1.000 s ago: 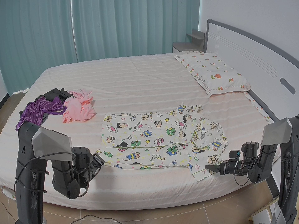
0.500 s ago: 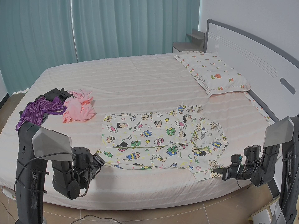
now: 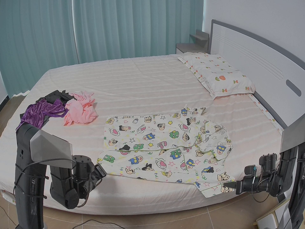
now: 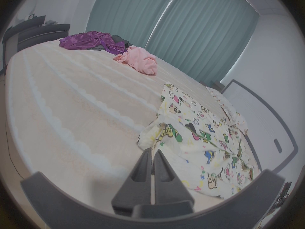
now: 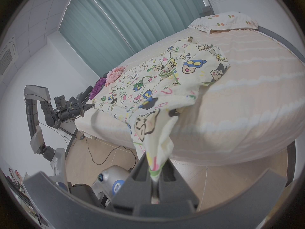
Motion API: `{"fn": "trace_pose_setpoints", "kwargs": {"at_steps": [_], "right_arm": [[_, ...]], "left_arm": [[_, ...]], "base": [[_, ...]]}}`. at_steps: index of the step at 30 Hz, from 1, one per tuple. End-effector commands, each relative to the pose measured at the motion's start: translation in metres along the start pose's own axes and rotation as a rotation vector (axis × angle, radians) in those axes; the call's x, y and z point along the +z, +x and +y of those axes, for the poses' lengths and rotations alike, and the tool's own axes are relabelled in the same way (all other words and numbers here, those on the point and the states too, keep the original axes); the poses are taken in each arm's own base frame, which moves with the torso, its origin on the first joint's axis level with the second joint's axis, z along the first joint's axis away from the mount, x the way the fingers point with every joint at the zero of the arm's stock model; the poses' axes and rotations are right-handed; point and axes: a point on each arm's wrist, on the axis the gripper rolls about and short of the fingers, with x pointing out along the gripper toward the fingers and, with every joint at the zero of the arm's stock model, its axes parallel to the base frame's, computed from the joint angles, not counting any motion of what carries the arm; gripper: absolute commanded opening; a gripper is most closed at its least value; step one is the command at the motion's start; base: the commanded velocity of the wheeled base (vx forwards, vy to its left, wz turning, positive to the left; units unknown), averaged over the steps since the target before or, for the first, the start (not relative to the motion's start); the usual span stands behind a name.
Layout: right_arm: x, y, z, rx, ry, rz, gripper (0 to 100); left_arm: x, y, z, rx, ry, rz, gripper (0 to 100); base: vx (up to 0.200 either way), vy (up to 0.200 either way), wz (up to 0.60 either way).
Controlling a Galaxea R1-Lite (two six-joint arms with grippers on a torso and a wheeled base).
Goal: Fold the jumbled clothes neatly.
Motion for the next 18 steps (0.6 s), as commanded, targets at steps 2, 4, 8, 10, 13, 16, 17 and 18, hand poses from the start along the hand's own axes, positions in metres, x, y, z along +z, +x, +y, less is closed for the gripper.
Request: {"fn": "trace_pose_setpoints", "kwargs": {"at_steps": [2,4,8,10,13,16,17,18], "right_arm": [[-0.010,-0.024,0.015,-0.001,0.002,-0.007,0],[-0.009,-0.024,0.016,-0.001,-0.016,-0.028,0],[-0.008,-0.027,0.014,-0.014,-0.004,-0.037,0],[-0.008,-0.027,0.013,-0.020,0.000,-0.036,0],[-0.007,-0.034,0.015,-0.030,0.011,-0.028,0],[-0.007,-0.040,0.017,-0.034,0.025,-0.013,0],[-0.008,-0.044,0.021,-0.032,0.040,0.009,0],[-0.009,-0.045,0.022,-0.032,0.042,0.021,0]], "left_arm": [[-0.003,-0.025,-0.006,-0.021,0.057,0.036,0],[-0.008,-0.031,-0.003,-0.011,0.082,0.060,0],[-0.015,-0.041,0.005,0.018,0.122,0.106,0],[-0.018,-0.044,0.007,0.027,0.140,0.124,0],[-0.022,-0.049,0.010,0.036,0.172,0.148,0],[-0.022,-0.051,0.011,0.036,0.189,0.154,0],[-0.023,-0.052,0.010,0.034,0.199,0.158,0],[-0.025,-0.053,0.011,0.035,0.203,0.167,0]], "base": [[0.000,0.000,0.00],[0.000,0.000,0.00],[0.000,0.000,0.00],[0.000,0.000,0.00],[0.000,0.000,0.00],[0.000,0.000,0.00],[0.000,0.000,0.00],[0.000,0.000,0.00]]}}
